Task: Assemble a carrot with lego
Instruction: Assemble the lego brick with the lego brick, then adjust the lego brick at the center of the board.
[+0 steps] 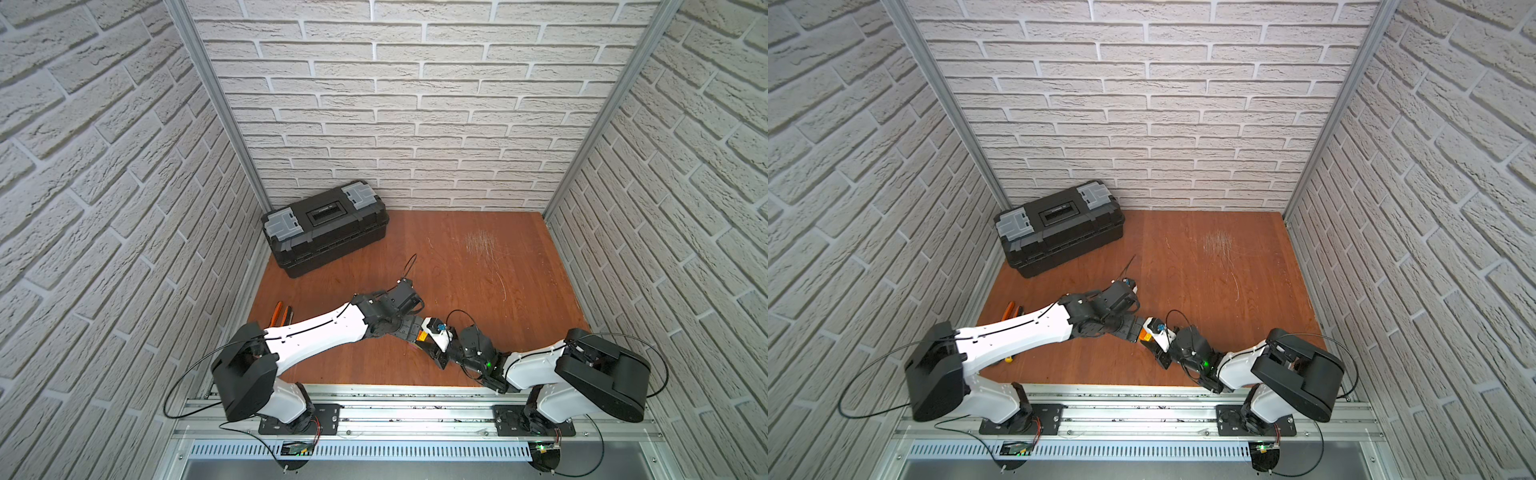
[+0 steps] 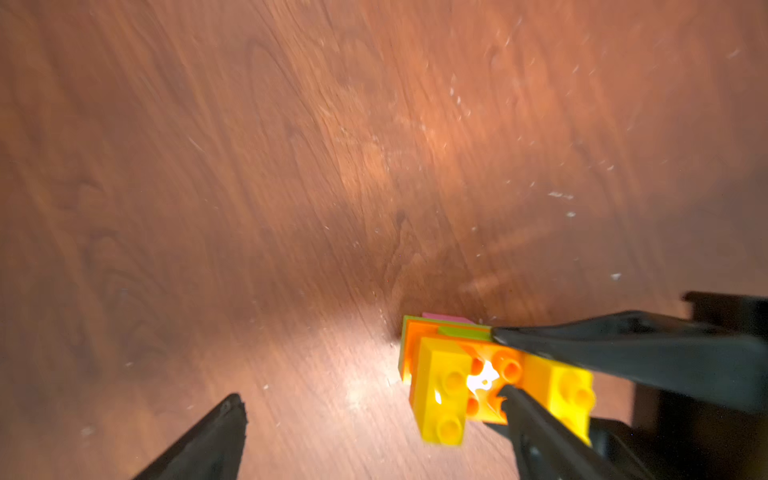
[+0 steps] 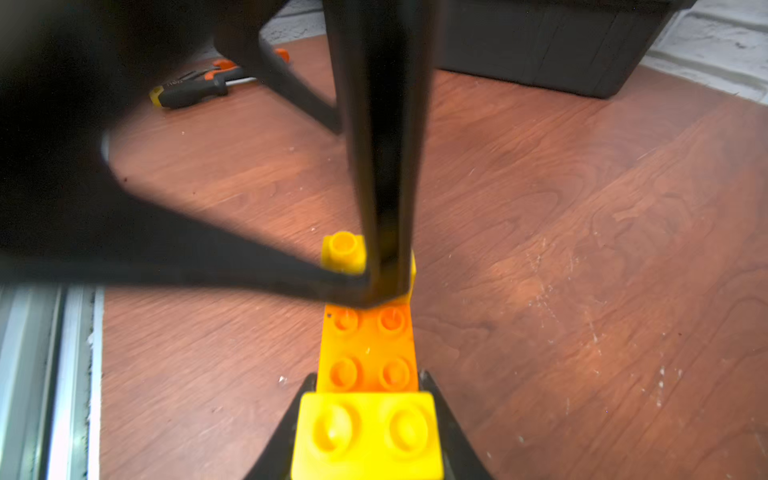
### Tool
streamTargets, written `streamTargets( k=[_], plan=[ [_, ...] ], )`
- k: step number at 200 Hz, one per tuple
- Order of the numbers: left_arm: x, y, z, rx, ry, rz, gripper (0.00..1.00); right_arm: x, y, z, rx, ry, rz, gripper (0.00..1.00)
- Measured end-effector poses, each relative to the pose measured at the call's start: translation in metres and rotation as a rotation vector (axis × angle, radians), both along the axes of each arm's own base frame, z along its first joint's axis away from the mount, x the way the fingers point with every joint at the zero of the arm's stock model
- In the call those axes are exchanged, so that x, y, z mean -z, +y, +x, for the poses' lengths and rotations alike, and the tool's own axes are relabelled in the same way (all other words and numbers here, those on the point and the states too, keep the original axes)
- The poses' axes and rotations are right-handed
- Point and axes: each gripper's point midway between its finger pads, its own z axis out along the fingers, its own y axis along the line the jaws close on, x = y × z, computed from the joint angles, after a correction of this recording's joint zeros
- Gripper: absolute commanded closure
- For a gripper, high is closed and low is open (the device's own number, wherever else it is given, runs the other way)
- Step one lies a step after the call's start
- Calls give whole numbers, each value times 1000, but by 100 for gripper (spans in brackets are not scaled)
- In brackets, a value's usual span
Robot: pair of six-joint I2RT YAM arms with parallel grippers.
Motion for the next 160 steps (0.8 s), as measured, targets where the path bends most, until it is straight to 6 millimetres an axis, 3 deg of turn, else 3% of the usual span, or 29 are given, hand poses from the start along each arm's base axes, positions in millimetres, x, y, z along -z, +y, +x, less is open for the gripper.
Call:
streamTargets(
  k=[26, 41, 61, 81, 111, 138, 160],
  plan=[
    [-58, 12, 10, -75, -143, -129, 2, 1, -2, -3, -5, 14, -17, 91],
    [-90, 24, 13, -126, -203, -219, 2, 1, -3, -5, -6, 21, -24, 95],
    [-114, 47, 21, -211, -241, -294, 2, -1, -3, -5, -8, 30, -31, 97],
    [-116, 62, 25, -266, -230, -314, 2, -2, -2, -6, -10, 41, -33, 97],
    [-96, 66, 18, -269, -161, -293, 2, -7, 4, 1, -7, 83, -56, 97],
    [-83, 68, 11, -257, -112, -278, 2, -27, 19, 23, -12, 145, -19, 97],
    [-80, 68, 9, -254, -94, -277, 2, -34, 19, 50, 6, 240, 52, 97]
  ],
)
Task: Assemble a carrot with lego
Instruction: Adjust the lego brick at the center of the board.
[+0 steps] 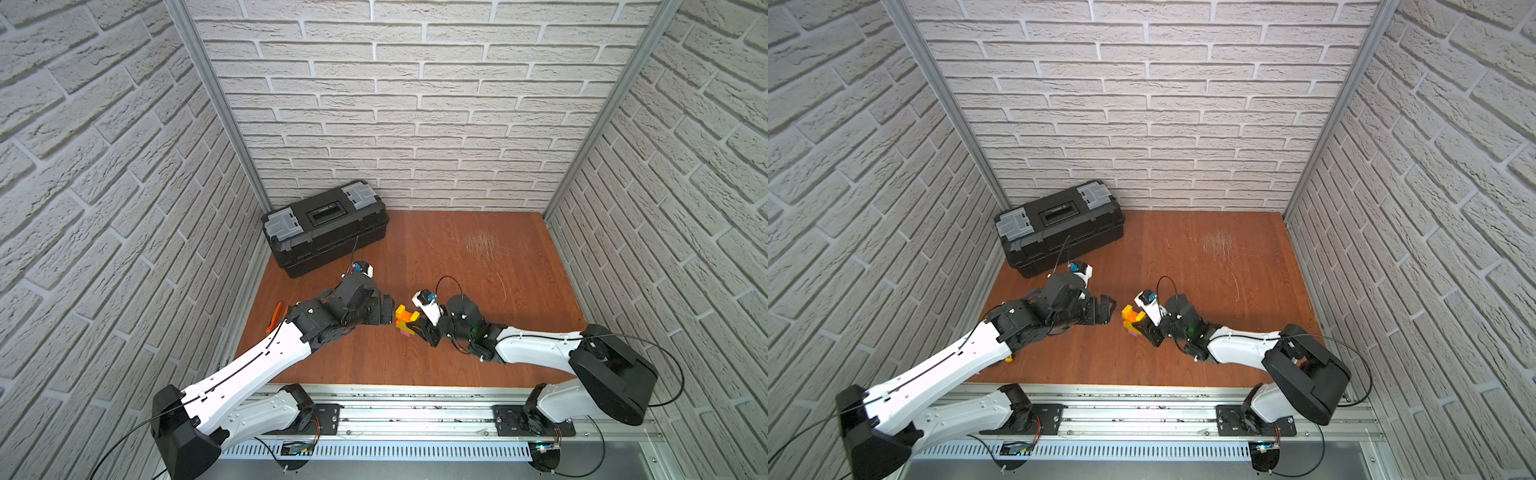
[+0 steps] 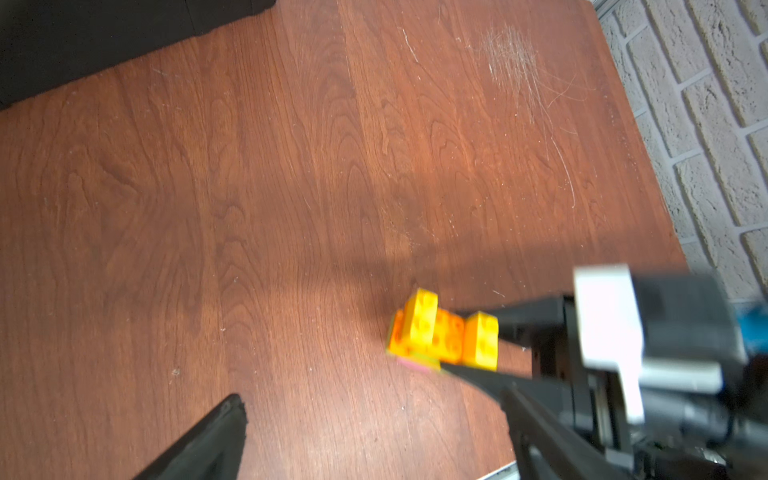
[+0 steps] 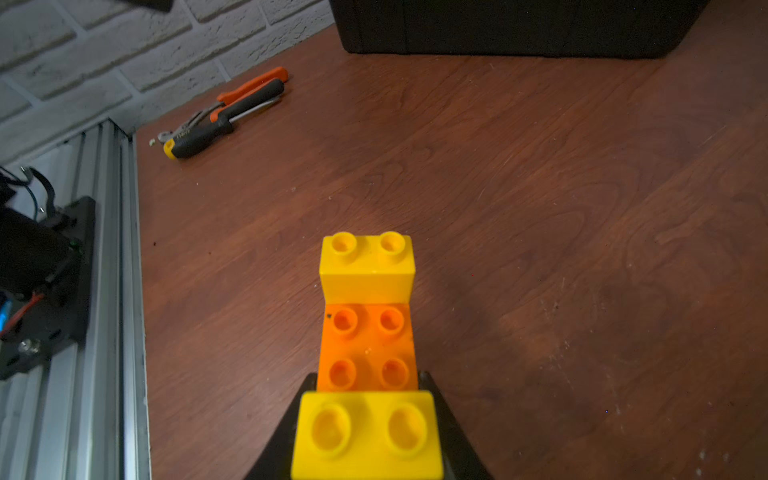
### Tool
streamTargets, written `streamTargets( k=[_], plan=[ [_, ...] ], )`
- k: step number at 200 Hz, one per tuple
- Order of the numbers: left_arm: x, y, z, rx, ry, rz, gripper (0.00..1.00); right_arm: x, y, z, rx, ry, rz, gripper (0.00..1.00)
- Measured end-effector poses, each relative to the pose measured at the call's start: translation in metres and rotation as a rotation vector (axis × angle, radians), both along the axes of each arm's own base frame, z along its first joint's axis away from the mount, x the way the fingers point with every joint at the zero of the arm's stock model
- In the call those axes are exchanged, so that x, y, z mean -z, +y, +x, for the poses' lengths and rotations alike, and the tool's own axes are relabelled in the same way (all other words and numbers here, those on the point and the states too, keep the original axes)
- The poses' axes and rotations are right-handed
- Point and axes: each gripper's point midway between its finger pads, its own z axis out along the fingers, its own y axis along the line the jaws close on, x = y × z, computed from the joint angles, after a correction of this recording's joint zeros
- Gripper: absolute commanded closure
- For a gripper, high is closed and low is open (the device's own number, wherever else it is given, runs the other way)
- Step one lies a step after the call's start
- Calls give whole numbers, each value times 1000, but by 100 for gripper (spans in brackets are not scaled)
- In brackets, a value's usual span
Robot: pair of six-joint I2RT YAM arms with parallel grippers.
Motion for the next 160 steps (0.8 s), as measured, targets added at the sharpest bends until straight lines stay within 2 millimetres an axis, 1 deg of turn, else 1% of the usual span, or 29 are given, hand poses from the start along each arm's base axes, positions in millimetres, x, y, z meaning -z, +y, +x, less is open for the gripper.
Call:
streamTargets(
  k=[14, 26, 41, 52, 74, 97, 117, 139, 160],
  plan=[
    [0, 1, 0, 0, 3, -3, 2, 4, -3, 15, 7, 73, 37, 95],
    [-1, 3, -1, -3, 2, -7, 2, 12, -6, 26, 13, 148, 56, 95],
    [-5, 8, -2, -11, -6, -17, 2, 22, -5, 35, 8, 233, 67, 94],
    [-10, 12, -3, -20, -16, -27, 2, 27, -2, 37, -6, 277, 73, 93],
    [-17, 22, -4, -40, -34, -41, 2, 28, 6, 43, -30, 318, 86, 92],
    [-21, 29, -6, -49, -46, -44, 2, 28, 11, 50, -31, 355, 95, 84],
    [-18, 33, -8, -47, -42, -33, 2, 29, 15, 53, -37, 380, 104, 81],
    [-10, 35, -10, -41, -30, -12, 2, 30, 19, 57, -49, 406, 116, 76],
    [-5, 37, -12, -39, -21, 1, 2, 31, 21, 59, -62, 428, 122, 74]
  ],
)
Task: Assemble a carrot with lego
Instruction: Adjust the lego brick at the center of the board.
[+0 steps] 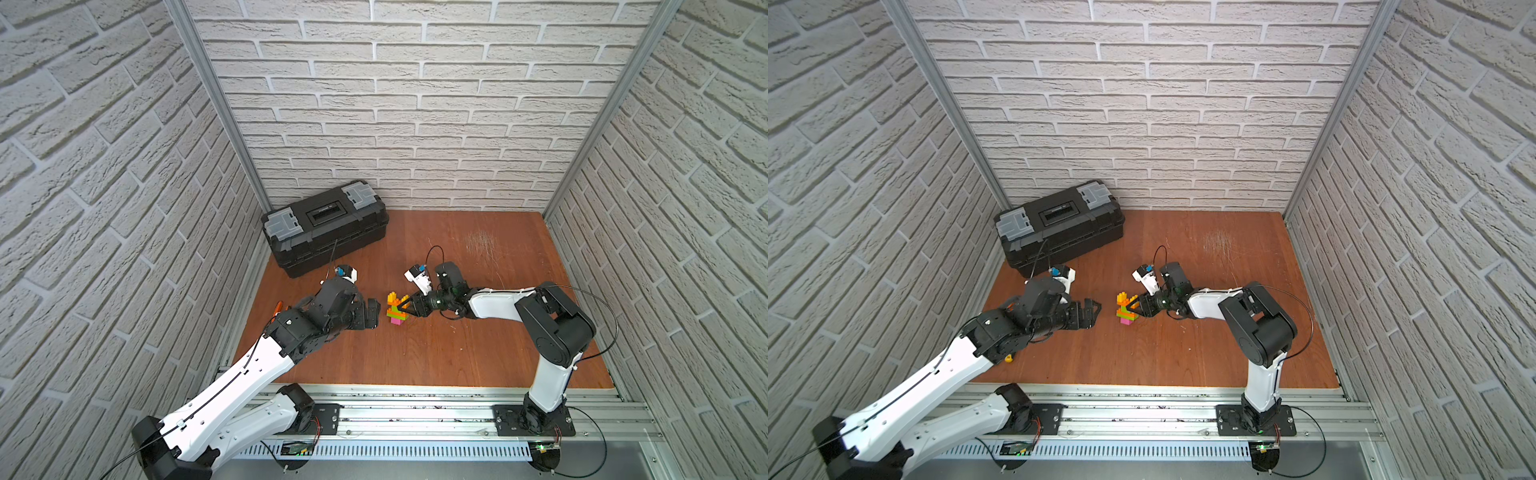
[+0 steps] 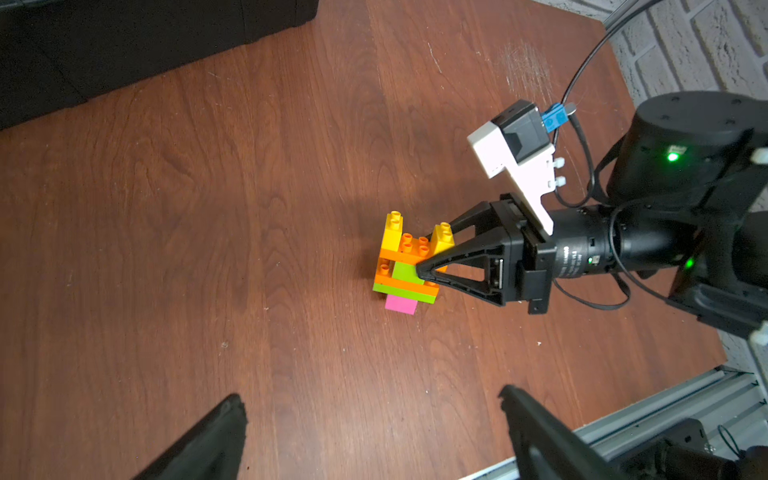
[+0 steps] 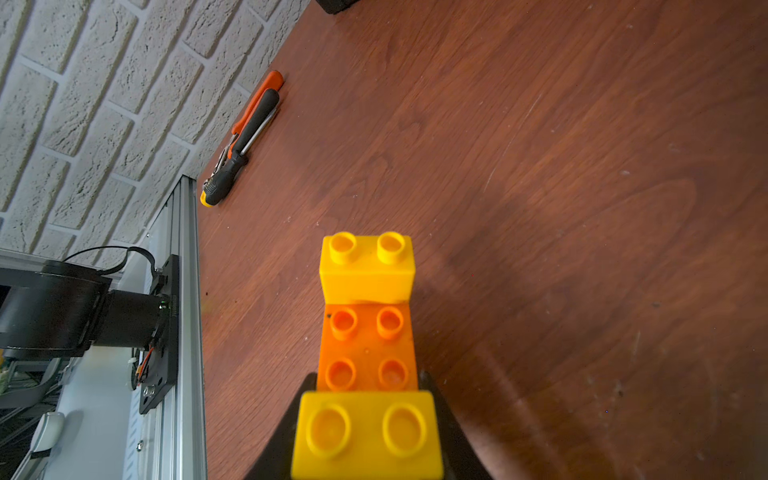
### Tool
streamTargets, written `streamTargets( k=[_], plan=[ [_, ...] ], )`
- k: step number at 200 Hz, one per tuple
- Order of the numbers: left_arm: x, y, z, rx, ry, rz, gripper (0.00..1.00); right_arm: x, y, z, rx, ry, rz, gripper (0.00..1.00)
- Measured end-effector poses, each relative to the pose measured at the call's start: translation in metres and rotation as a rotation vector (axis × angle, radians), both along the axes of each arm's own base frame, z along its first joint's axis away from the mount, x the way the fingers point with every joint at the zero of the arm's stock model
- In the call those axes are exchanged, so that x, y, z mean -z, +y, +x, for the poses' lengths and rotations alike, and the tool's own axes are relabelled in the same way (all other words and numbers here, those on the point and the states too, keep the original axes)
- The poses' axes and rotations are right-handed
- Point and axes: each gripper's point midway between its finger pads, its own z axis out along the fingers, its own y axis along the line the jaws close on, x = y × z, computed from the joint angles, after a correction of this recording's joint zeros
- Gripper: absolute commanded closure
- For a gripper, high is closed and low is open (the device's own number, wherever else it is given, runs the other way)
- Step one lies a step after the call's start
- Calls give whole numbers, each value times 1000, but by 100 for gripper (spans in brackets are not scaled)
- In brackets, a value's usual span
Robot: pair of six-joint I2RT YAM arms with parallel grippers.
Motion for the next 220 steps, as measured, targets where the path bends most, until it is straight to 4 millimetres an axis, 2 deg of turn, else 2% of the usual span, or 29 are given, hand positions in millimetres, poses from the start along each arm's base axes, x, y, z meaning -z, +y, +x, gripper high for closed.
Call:
streamTargets(
  k=[6, 11, 18, 22, 29, 35, 41, 53, 57, 83, 88, 95, 100, 115, 126, 182, 205, 220],
  plan=[
    [1, 1, -1, 1, 1, 2, 2, 0, 1, 0, -3, 6, 2, 73],
    [1, 2, -1, 0, 1, 4, 2, 1, 1, 1, -6, 13, 3, 66],
    [1, 3, -2, -1, 0, 3, 2, 1, 2, 2, -12, 23, 7, 62],
    [1, 3, -2, -1, -1, 3, 2, 1, 3, 2, -15, 30, 9, 57],
    [0, 4, -2, -3, -4, 0, 2, 2, 4, 4, -18, 38, 10, 55],
    [0, 4, -3, -1, -7, -1, 2, 5, 3, 4, -18, 46, 3, 54],
    [-1, 5, -3, 2, -9, -2, 2, 10, 2, 3, -17, 63, -5, 48],
    [-1, 6, -4, 2, -11, -3, 2, 20, -1, -1, -14, 102, -26, 44],
    [0, 6, -4, 3, -11, -4, 2, 22, -2, -2, -14, 116, -30, 40],
    [0, 9, -6, 1, -15, -6, 2, 29, -5, -8, -17, 149, -52, 35],
    [0, 10, -7, -1, -16, -6, 2, 29, -5, -8, -18, 151, -53, 27],
    [0, 12, -7, -5, -17, -7, 2, 28, -5, -9, -28, 150, -48, 23],
    [0, 13, -7, -6, -19, -7, 2, 26, -4, -9, -29, 154, -43, 11],
    [-1, 15, -7, -11, -23, -8, 2, 21, -3, -7, -39, 133, -39, 8],
    [-2, 16, -7, -13, -26, -8, 2, 20, -4, -8, -44, 130, -43, 1],
    [-1, 21, -6, -25, -26, 6, 2, 20, -22, -13, -26, 108, -156, 0],
    [1, 28, 0, -45, -31, 27, 2, 17, -43, -18, 27, 86, -252, 0],
    [3, 36, 9, -76, -41, 55, 2, 5, -60, -24, 72, 47, -307, 0]
  ],
)
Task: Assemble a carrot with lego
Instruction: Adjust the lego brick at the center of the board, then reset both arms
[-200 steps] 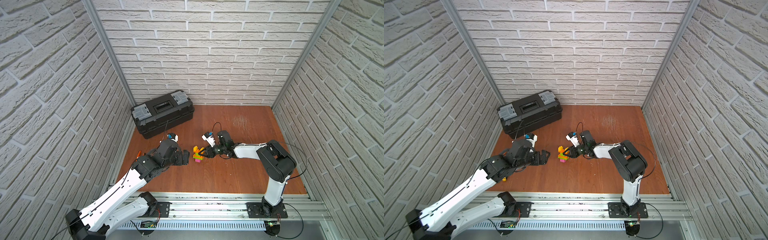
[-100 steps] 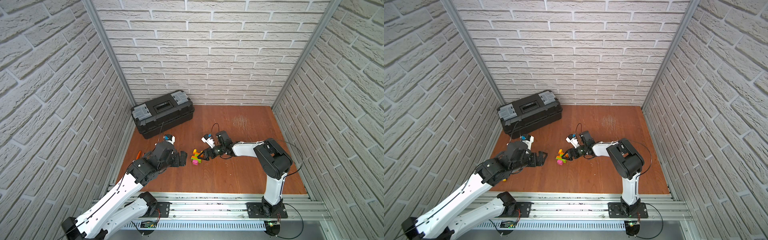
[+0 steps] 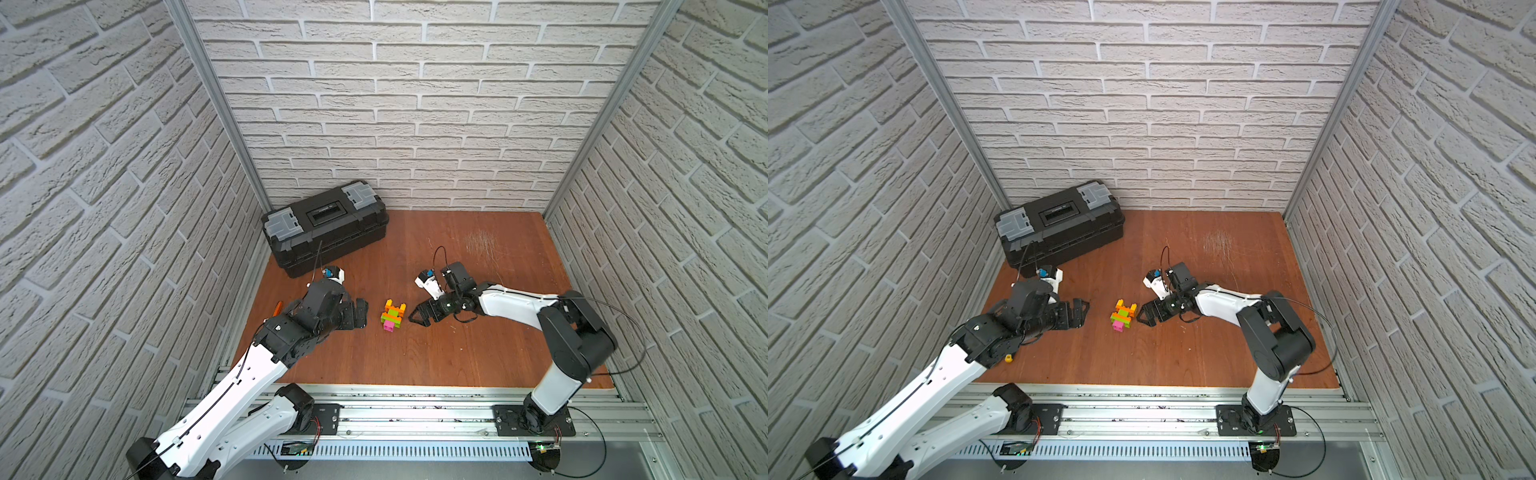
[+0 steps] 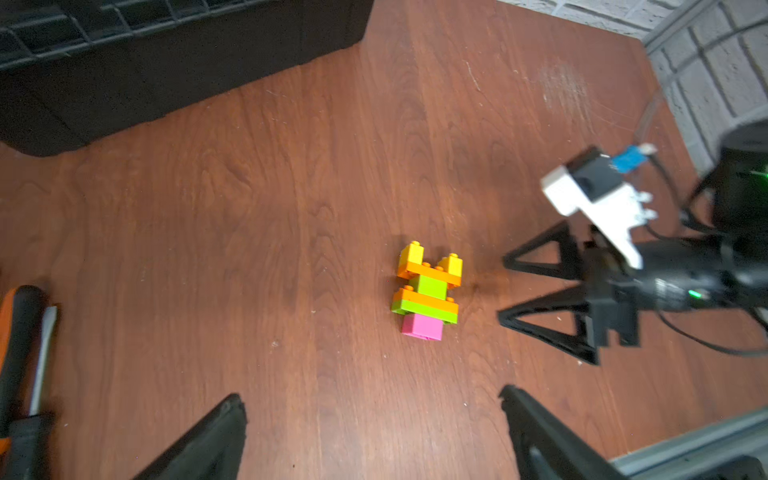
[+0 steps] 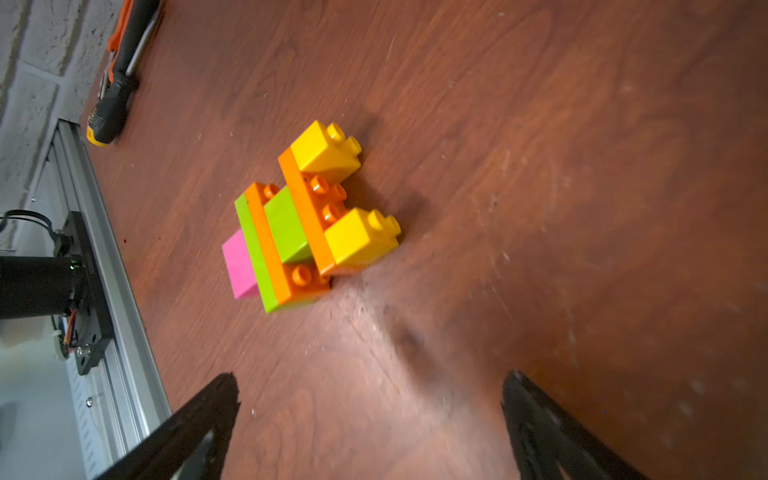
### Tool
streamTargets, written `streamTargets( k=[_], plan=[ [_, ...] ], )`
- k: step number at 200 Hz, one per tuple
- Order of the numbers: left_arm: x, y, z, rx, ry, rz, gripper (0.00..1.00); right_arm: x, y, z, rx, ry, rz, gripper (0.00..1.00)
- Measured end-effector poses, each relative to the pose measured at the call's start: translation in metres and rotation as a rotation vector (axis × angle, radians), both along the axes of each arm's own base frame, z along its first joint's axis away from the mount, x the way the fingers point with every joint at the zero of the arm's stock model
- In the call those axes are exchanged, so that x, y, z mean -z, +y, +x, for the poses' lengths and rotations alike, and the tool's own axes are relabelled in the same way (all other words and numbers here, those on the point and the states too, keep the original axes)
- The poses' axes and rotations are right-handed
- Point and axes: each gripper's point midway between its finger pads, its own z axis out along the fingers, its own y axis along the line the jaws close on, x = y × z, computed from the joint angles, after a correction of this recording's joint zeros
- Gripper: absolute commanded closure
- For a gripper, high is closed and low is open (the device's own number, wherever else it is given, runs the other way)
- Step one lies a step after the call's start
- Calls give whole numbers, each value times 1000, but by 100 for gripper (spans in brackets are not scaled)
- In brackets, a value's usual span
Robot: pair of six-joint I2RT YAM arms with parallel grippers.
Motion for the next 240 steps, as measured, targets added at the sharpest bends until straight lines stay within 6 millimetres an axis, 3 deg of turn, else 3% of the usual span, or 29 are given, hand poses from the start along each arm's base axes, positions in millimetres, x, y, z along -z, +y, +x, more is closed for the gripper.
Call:
streamTargets(
  k=[17, 52, 75, 95, 127, 157, 171, 192, 222, 240],
  plan=[
    [-1, 14, 17, -58, -46, 40, 2, -31, -20, -2, 52, -109, -41, 0],
    [-3, 54, 55, -184, -214, 144, 2, -123, -74, 4, 248, -503, -93, 0],
    [2, 85, 74, -262, -345, 221, 2, -153, -121, 0, 423, -743, -144, 1],
    [15, 120, 84, -372, -420, 263, 2, -141, -163, -3, 562, -844, -242, 1],
    [39, 182, 99, -590, -410, 270, 2, -106, -230, 12, 764, -786, -431, 1],
    [61, 194, 118, -614, -386, 278, 2, -82, -273, 27, 929, -760, -519, 1],
    [73, 194, 123, -608, -365, 278, 2, -60, -280, 30, 956, -743, -550, 1],
    [84, 199, 125, -608, -336, 275, 2, -28, -276, 37, 899, -701, -583, 1],
    [81, 196, 130, -587, -355, 250, 2, -12, -267, 67, 846, -717, -557, 1],
    [79, 193, 132, -567, -364, 251, 2, -13, -273, 72, 866, -731, -504, 1]
  ],
)
